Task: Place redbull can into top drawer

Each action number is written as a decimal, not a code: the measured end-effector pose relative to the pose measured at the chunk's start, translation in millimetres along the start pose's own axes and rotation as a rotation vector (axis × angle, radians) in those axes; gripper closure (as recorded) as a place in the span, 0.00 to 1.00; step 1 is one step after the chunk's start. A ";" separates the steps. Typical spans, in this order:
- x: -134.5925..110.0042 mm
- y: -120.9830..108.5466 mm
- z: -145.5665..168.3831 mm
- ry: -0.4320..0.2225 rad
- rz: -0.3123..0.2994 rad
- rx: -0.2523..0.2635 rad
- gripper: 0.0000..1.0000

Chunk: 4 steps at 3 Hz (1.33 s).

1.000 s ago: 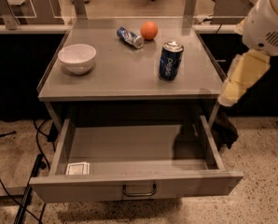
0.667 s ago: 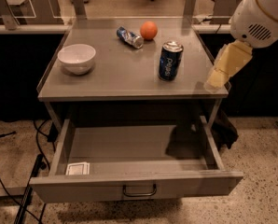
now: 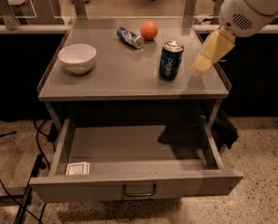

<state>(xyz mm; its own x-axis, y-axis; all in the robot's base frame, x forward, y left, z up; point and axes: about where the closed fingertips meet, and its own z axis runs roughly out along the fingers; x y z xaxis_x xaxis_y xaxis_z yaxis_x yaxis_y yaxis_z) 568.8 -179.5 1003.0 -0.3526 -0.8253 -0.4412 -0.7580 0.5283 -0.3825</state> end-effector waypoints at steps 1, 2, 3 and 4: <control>-0.6 -11.5 5.4 0.037 0.036 0.024 0.00; -15.1 -47.8 22.4 0.028 0.099 0.097 0.00; -44.9 -89.2 47.6 -0.027 0.157 0.159 0.00; -78.6 -119.2 78.4 -0.106 0.191 0.173 0.00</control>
Offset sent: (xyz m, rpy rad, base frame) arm 0.1129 -0.0145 0.0189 0.0335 -0.1351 -0.2397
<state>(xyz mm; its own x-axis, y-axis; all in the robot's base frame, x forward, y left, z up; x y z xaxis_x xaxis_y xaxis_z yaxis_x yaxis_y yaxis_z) 729.9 -162.0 1019.6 -0.4138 -0.6868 -0.5975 -0.5754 0.7059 -0.4130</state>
